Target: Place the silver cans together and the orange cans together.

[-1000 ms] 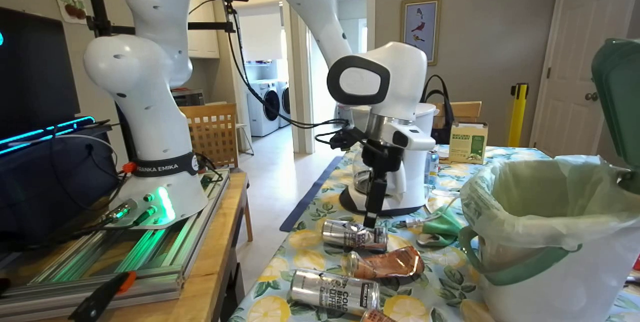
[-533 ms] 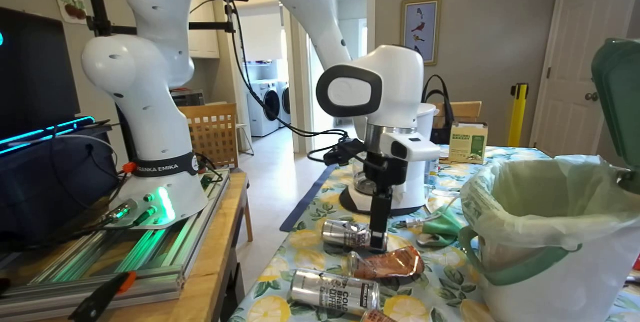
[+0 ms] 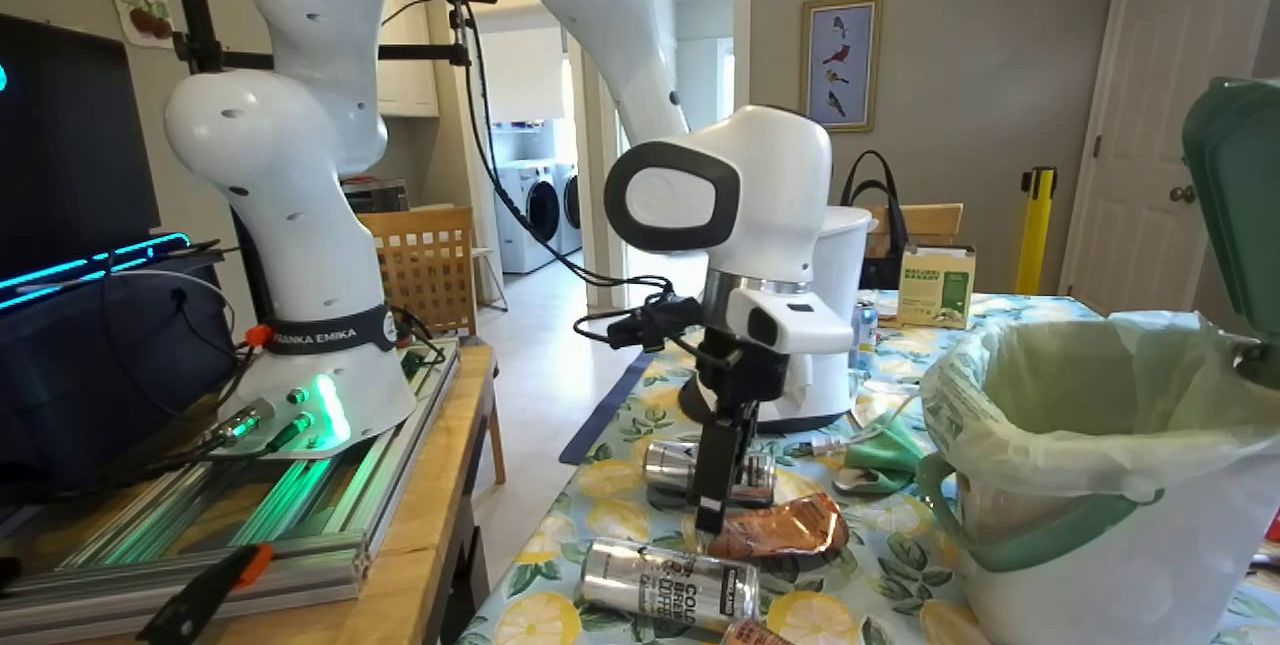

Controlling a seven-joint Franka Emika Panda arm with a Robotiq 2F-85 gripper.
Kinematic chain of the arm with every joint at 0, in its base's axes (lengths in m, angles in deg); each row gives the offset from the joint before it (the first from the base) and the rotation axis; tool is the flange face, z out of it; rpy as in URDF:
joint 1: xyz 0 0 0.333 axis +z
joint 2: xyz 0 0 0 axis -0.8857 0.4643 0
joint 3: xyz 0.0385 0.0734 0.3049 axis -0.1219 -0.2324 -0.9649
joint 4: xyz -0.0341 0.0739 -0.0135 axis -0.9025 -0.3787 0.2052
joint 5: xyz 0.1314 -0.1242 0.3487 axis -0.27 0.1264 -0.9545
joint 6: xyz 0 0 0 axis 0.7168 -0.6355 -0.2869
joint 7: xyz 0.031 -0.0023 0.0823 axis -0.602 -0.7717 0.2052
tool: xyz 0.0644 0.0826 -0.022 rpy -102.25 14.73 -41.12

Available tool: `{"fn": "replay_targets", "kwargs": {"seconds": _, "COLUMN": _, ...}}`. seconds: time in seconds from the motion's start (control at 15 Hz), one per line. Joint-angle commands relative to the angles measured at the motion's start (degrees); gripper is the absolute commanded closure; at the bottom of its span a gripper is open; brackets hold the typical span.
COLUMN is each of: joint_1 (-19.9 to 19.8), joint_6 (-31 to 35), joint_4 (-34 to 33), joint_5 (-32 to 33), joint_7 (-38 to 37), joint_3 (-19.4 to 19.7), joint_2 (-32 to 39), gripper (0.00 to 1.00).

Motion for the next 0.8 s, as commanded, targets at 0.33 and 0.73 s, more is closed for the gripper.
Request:
{"fn": "replay_targets", "kwargs": {"seconds": 0.33, "joint_1": -0.3, "joint_6": 4.27, "joint_4": 3.37, "joint_5": 1.57, "joint_7": -0.95, "joint_3": 2.89, "joint_2": 1.95, "gripper": 0.0}}
{"fn": "replay_targets", "kwargs": {"seconds": 0.73, "joint_1": -0.15, "joint_6": 7.36, "joint_4": 3.01, "joint_5": 1.01, "joint_7": -0.72, "joint_3": 4.4, "joint_2": 5.77, "gripper": 0.0}}
